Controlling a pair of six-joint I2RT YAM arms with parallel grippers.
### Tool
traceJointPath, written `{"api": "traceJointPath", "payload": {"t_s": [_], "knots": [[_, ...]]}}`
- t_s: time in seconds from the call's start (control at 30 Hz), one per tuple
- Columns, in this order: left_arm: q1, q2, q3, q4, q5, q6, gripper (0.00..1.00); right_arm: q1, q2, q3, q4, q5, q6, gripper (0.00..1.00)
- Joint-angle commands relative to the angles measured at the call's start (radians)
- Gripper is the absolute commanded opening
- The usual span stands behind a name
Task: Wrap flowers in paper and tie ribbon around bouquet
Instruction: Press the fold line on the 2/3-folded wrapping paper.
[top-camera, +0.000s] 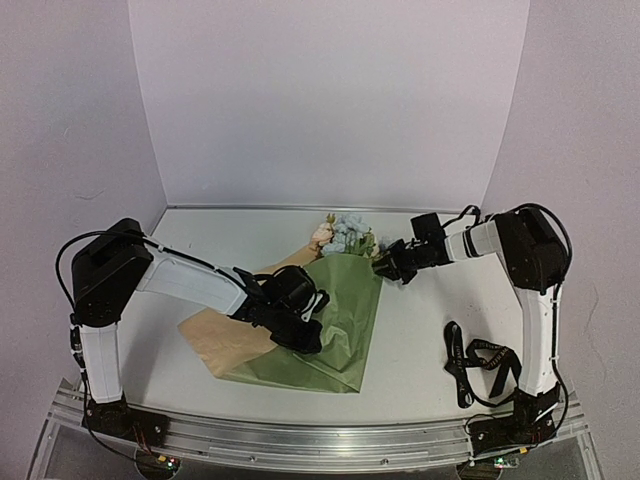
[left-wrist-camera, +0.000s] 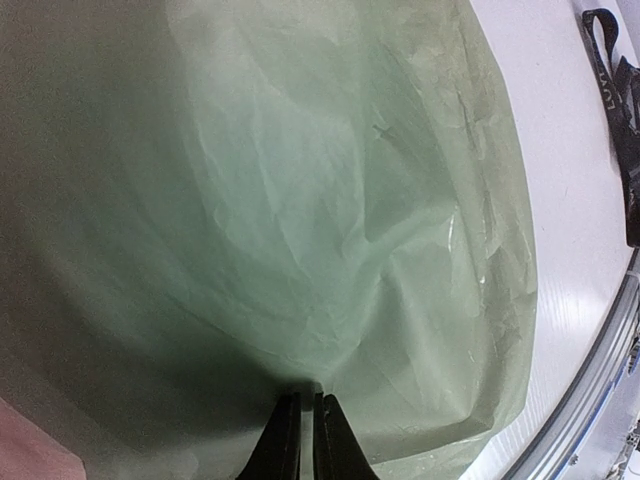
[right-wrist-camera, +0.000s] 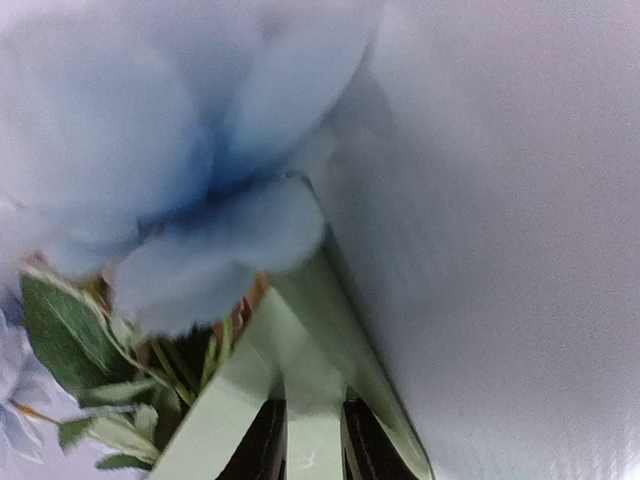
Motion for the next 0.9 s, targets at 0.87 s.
{"api": "traceJointPath", "payload": {"t_s": [0.87], "knots": [[0.003, -0.393, -0.212, -0.008, -0.088, -0.184, 0.2, 0.455, -0.439, -0.29, -0.276, 0.031, -0.302, 0.17]]}}
